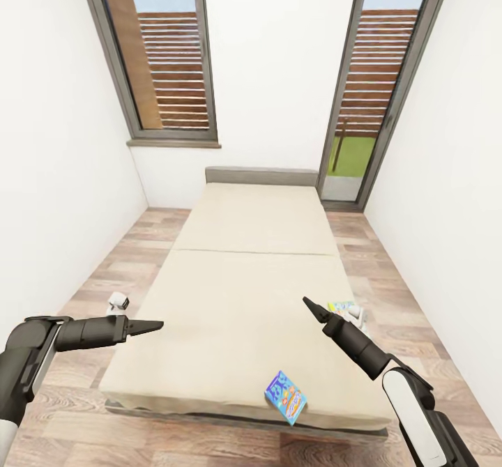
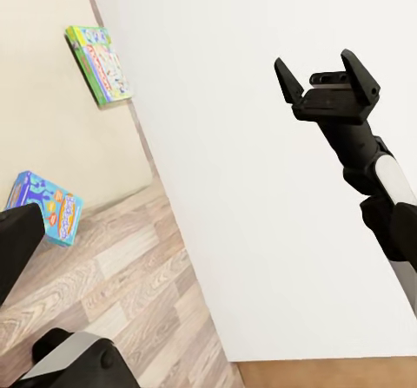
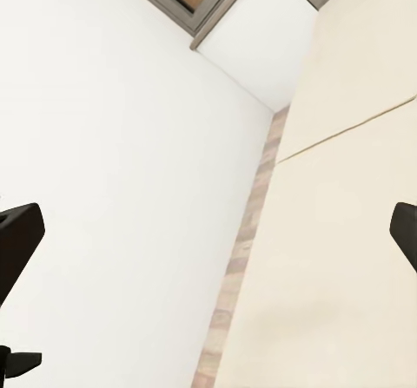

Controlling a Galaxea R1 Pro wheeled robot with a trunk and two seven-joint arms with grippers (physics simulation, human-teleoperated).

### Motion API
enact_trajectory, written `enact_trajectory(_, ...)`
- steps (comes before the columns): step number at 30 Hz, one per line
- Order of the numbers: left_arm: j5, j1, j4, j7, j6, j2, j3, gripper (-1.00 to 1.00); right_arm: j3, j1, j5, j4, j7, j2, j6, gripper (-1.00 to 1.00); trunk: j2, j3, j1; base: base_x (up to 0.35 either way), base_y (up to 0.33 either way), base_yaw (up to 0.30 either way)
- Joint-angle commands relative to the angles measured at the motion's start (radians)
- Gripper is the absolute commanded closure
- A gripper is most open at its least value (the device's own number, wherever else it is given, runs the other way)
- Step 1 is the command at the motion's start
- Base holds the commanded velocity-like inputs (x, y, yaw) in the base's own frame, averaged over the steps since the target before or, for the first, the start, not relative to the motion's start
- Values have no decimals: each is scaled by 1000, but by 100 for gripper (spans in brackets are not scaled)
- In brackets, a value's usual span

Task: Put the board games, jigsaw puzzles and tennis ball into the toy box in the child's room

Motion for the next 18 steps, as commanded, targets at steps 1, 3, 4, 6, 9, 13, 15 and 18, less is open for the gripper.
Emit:
enact_trajectory(1,-3,-1,0,-5,11,0,0,-100,-1,-1,-10,0,0,0,9,-100,-2,0,1,0,0,0)
enact_trajectory(3,-3,-1,0,-5,10,0,0,-100,-1,-1,-10,0,0,0,9,-100,-2,3,1,0,0,0)
enact_trajectory(4,-3,-1,0,-5,10,-1,0,-100,-1,-1,-10,0,0,0,9,-100,-2,5,1,0,0,0)
enact_trajectory(6,-3,-1,1,-5,10,-2,0,-100,-1,-1,-10,0,0,0,9,-100,-2,8,1,0,0,0)
enact_trajectory(9,-3,-1,1,-5,10,-5,0,-100,-1,-1,-11,0,0,-1,9,-100,-2,13,1,0,0,0)
enact_trajectory(13,-3,-1,1,-5,10,-7,1,-100,-1,-1,-11,0,0,0,9,-100,-2,20,1,0,0,0)
enact_trajectory(15,-3,-1,1,-5,10,-7,0,-100,-1,-1,-11,0,0,0,9,-100,-2,23,1,0,0,0)
enact_trajectory(18,-3,-1,1,-5,10,-7,0,-100,-1,-1,-11,0,0,0,9,-100,-2,28,1,0,0,0)
